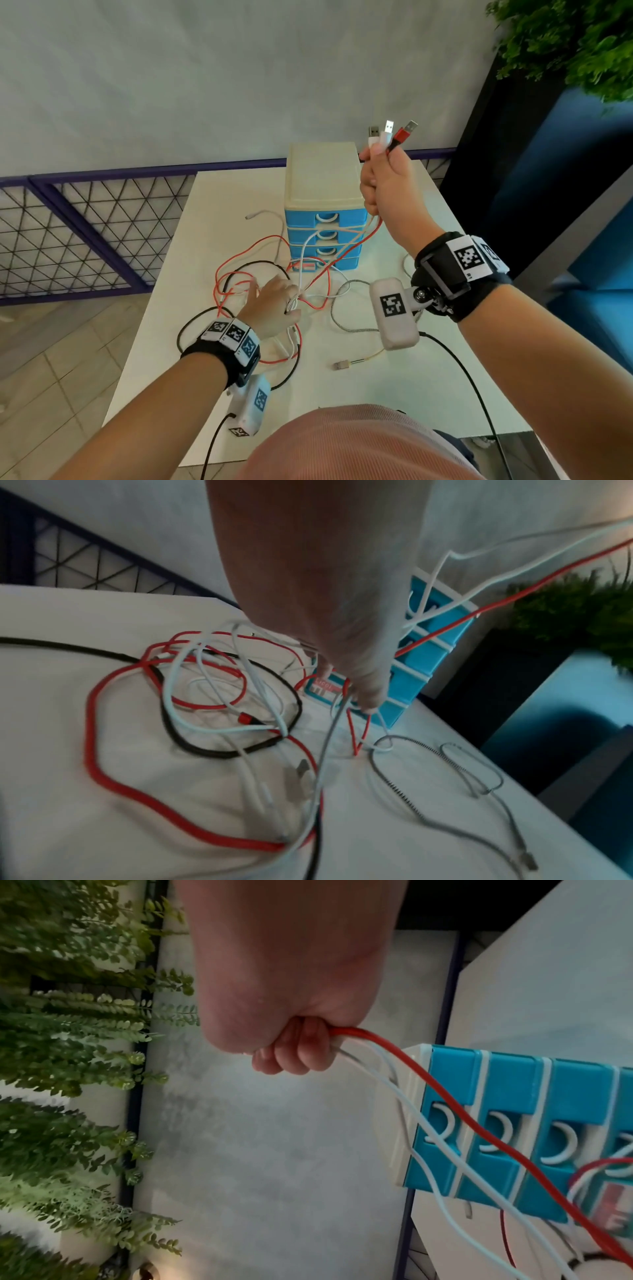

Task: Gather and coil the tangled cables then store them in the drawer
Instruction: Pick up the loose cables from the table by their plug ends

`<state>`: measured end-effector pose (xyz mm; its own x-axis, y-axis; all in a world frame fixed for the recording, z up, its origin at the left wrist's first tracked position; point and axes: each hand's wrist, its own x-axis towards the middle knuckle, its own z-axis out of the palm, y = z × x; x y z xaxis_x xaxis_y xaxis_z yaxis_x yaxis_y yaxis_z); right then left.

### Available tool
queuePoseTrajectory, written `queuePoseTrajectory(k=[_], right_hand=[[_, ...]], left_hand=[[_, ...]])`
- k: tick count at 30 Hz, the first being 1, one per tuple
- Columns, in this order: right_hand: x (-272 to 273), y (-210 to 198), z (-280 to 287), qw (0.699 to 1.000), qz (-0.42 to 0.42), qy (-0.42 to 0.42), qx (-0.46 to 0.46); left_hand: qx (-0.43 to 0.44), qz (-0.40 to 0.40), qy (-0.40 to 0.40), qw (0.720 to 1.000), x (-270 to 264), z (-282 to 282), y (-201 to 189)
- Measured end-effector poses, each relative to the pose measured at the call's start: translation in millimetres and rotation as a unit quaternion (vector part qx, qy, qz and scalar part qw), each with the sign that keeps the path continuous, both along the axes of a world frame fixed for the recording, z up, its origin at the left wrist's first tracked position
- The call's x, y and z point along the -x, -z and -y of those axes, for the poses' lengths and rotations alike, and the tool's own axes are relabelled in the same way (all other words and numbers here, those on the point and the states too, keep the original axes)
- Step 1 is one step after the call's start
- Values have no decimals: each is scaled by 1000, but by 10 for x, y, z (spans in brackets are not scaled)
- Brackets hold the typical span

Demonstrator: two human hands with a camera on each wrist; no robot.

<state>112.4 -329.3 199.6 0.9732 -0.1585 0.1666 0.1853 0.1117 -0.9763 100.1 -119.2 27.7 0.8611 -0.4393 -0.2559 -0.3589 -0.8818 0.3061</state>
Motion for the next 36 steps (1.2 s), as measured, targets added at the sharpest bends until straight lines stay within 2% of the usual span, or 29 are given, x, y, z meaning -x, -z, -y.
queuePoseTrajectory(k=[2, 5, 7, 9, 10, 12, 15, 18, 20, 21, 23, 28, 31, 34, 36], right_hand=[[7, 24, -1, 1000, -1, 5, 6], [4, 66, -14, 1000, -18, 4, 13], [1, 95, -50, 999, -31, -17, -14], [11, 126, -113, 997, -44, -46, -49], [16, 137, -155, 995, -50, -61, -66], [16, 139, -251, 989, -57, -87, -103], [10, 79, -342, 985, -57, -91, -135], [-14, -8, -296, 992, -37, -64, -106], [-43, -64, -218, 992, -27, -46, -110], [-50, -81, -183, 992, -25, -42, -114], [-46, -62, -152, 993, -26, -37, -106], [-52, -96, -126, 997, -10, 0, -77], [-95, -249, 3, 995, 13, 32, -96], [-106, -333, 51, 992, 37, 52, -110], [-108, -383, 71, 990, 53, 62, -111]], left_hand=[[0, -25, 3, 1000, -35, -47, 68], [110, -60, -22, 992, -20, -15, -121], [233, -78, -38, 969, -5, 70, -387], [346, -36, -29, 937, -22, 205, -681], [371, -3, -8, 929, -15, 285, -831], [351, 62, 56, 933, -35, 421, -1021], [313, 70, 110, 941, -37, 579, -1078], [289, 66, 97, 950, -81, 558, -866], [283, 8, 57, 957, -113, 445, -647], [302, -31, 23, 952, -131, 387, -517], [315, -62, -17, 947, -126, 302, -381], [151, -71, -35, 985, -67, 10, -148], [136, -100, -53, 984, -64, -200, 22], [131, -138, -48, 981, -33, -291, 23], [130, -132, -49, 981, -3, -317, 29]])
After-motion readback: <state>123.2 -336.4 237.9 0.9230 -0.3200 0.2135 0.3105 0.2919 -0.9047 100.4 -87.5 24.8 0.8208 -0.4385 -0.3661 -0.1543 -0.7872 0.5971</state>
